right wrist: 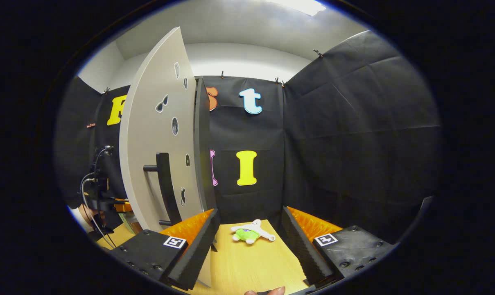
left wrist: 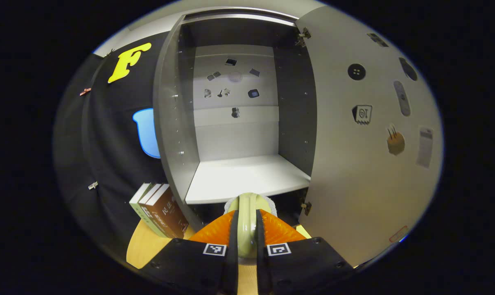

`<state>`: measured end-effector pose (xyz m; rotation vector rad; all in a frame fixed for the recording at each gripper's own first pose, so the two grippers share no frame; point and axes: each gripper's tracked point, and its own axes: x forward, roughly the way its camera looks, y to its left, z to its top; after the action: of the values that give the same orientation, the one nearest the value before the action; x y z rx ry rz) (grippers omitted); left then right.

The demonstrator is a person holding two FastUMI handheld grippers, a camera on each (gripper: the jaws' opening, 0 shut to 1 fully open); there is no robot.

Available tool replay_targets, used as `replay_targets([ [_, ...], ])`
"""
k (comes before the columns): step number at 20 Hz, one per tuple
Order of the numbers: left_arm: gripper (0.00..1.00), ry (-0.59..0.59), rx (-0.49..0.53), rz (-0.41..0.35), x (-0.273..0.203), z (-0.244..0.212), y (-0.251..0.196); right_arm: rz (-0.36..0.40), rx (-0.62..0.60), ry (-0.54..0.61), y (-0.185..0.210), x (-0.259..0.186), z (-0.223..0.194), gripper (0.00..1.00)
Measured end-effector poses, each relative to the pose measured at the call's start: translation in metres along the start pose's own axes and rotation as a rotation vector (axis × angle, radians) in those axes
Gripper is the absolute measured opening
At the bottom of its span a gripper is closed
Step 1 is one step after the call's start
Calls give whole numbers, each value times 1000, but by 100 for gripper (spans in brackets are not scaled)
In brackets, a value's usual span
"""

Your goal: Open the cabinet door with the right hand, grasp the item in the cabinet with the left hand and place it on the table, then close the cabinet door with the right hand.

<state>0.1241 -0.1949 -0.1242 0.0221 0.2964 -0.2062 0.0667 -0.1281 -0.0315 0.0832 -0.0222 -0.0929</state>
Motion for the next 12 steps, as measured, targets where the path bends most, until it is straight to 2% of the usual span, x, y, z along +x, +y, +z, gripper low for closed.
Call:
replay_targets([
  [2,22,28,-8,8,-9,-28,0,-8,-35,-9,2,-1,3,98],
  [9,22,40,-16,37,-20,-115,-3,-20,-20,-20,7,1,10,98],
  [12,22,47,26,39,-20,-155,-13,-25,-5,-18,6,1,12,98],
])
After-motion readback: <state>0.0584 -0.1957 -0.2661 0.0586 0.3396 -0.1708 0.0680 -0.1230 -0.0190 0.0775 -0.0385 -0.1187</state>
